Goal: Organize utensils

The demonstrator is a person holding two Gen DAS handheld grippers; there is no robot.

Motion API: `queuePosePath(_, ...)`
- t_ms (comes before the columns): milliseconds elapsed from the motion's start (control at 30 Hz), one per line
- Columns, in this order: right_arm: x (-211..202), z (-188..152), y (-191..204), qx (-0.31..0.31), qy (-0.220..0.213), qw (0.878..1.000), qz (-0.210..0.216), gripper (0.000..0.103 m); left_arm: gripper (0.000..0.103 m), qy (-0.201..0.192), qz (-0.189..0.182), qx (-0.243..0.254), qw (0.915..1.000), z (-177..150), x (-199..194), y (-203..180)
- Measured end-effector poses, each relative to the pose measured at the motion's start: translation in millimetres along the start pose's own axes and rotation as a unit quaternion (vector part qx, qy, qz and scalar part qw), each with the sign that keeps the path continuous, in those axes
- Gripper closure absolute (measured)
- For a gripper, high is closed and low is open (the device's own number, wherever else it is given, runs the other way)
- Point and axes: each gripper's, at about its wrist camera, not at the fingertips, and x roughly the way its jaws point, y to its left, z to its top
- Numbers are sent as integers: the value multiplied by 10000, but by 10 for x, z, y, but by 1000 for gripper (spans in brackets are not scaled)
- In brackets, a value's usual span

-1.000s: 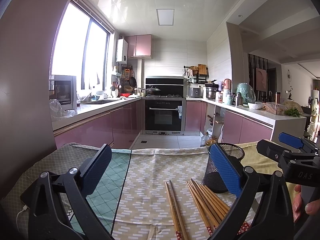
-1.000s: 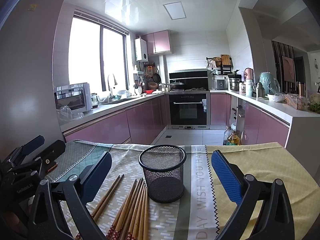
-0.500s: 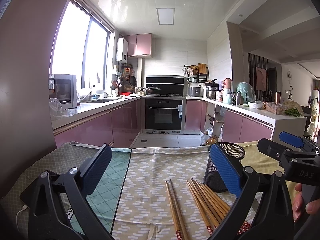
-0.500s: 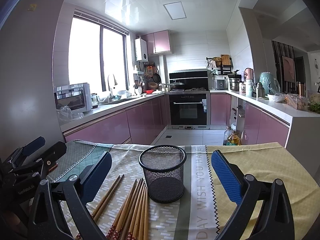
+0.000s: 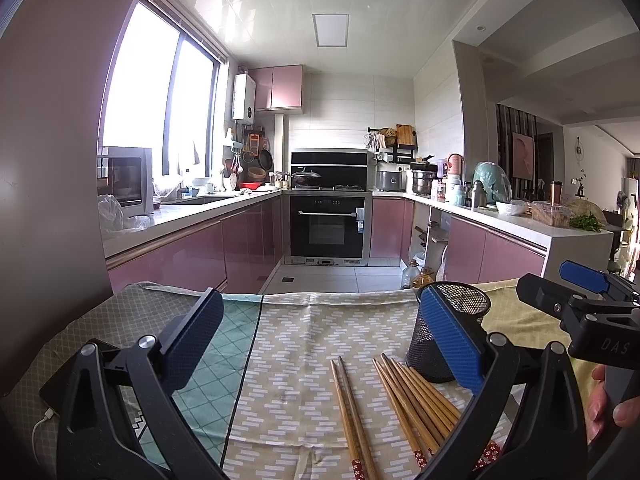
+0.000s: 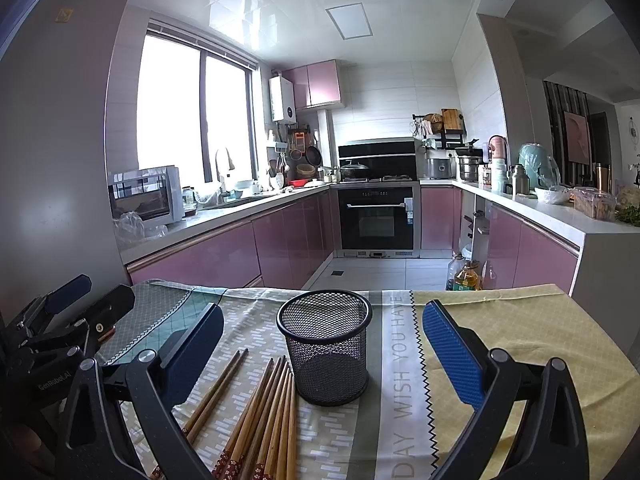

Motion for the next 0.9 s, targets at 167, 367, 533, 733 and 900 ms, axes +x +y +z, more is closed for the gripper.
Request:
queuePosePath(167,8,-10,-6,12,54,10000,20,6,6,81,-8,22,10000,8,34,-6)
queuePosePath(367,55,-56,-14,-96,317,9994,143,6,6,502,-63,101,9987,-31,164,33)
queuePosePath(533,226,-171,-15,-238,957,9946,314,15,6,1118,-198,409,9927,-152,341,14)
queuePosePath(733,511,-403,52,-608,2032,9764,402,42,17,1993,-501,572,9770,-369,613,36)
queuePosePath(900,673,-542,71,-650,2614,9616,520,52,30,2566,-737,611,9618,-537,801,42)
